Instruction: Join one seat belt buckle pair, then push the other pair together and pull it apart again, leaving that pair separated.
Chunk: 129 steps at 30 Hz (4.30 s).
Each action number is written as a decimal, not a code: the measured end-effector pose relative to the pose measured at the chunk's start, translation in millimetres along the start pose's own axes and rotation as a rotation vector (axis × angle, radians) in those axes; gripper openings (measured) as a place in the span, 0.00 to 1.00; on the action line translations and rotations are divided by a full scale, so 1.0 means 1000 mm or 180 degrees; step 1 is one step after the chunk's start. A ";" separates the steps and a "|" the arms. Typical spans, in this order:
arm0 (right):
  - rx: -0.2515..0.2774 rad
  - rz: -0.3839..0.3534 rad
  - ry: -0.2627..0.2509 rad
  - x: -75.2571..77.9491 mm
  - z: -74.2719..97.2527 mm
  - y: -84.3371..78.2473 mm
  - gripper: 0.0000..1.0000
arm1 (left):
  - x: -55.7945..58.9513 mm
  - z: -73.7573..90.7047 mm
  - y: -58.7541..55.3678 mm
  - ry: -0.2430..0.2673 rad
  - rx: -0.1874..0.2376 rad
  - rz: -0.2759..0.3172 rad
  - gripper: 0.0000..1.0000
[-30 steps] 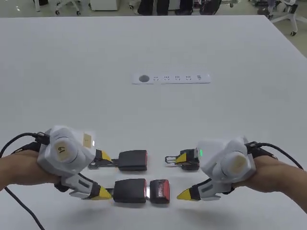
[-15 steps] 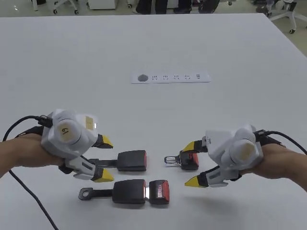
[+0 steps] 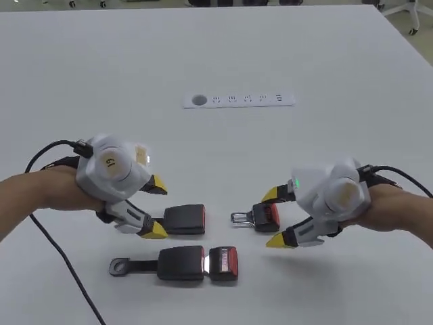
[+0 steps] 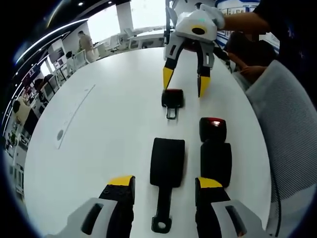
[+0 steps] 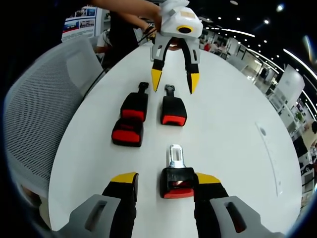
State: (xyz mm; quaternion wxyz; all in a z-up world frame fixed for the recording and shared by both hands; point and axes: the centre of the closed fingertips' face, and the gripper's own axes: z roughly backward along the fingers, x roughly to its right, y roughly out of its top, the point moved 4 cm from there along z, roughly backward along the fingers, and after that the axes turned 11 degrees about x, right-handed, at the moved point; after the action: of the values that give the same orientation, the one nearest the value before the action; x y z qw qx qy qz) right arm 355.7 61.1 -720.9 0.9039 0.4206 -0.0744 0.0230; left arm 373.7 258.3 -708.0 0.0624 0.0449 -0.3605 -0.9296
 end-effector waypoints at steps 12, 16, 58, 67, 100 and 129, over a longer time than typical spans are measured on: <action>-0.0055 -0.0033 -0.0034 0.011 -0.006 -0.009 0.38 | 0.000 -0.015 -0.001 -0.0196 -0.0122 -0.0056 0.43; -0.0083 -0.0055 -0.0025 0.012 -0.006 -0.012 0.36 | -0.001 -0.017 -0.003 -0.0242 -0.0162 -0.0079 0.39; -0.0145 -0.0059 0.0013 0.014 -0.009 -0.019 0.30 | -0.002 -0.033 -0.017 -0.0305 -0.0231 -0.0051 0.32; -0.0126 -0.0057 0.0025 0.015 -0.016 -0.016 0.30 | -0.002 -0.034 -0.017 -0.0311 -0.0234 -0.0060 0.32; -0.0125 -0.0056 0.0071 0.014 -0.043 0.008 0.31 | -0.002 -0.034 -0.017 -0.0309 -0.0281 -0.0038 0.32; -0.0095 -0.0053 0.0067 0.014 -0.055 0.016 0.30 | 0.000 -0.033 -0.014 -0.0312 -0.0296 -0.0053 0.32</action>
State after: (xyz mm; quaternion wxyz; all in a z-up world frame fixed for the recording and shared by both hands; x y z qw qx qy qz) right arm 374.1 113.4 -741.6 0.9110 0.4073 -0.0617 0.0188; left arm 376.5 246.4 -741.8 0.0390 -0.0006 -0.3191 -0.9469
